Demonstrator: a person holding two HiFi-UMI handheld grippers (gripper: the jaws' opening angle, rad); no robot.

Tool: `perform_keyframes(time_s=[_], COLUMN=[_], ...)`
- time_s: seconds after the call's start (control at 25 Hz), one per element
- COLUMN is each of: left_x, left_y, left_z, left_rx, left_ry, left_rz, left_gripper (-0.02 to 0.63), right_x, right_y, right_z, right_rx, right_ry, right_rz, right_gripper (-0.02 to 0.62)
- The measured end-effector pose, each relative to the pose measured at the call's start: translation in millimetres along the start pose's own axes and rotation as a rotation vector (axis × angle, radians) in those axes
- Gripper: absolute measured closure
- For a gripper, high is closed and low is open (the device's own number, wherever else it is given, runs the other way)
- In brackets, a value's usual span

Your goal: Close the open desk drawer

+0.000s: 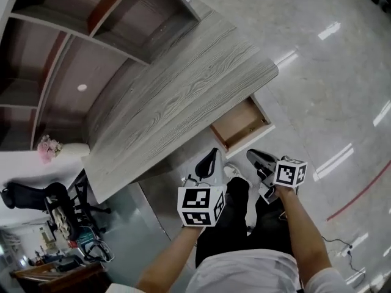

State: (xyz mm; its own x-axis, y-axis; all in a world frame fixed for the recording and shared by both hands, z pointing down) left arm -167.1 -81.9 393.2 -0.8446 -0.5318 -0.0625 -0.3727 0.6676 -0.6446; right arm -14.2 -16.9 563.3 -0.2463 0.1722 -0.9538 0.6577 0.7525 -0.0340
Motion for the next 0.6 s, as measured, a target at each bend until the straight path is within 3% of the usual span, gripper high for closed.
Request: perform_keyframes(time_s=[0.28,0.6], left_x=[1.7,6.7], left_y=[33.6,85.8], left_z=[13.0,18.6], left_rx=[-0.02,-0.01], left_ry=[0.016,0.178], left_rz=[-0.018,-0.029], left_gripper=[0.604,0.604], right_x=[89.1,205.0], right_y=[2.0,-11.7], right_z=[20.5,41.3], right_rx=[0.106,0.191], right_ry=[0.242,0.564], right_rz=[-0.022,-0.001], right_gripper=[0.557,0.582])
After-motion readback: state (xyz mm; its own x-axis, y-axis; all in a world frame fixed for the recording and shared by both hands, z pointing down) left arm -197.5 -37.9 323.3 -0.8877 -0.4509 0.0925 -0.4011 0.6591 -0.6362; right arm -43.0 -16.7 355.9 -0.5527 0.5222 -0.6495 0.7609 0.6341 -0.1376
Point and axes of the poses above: the fingertips, and each gripper's own axes: y backward along the fingers, x to its left, z out of its top, the point moved 8 cm from there along y, backward along the fingers, and after that the axes turned 11 degrees about z, right-handed, at the moved point
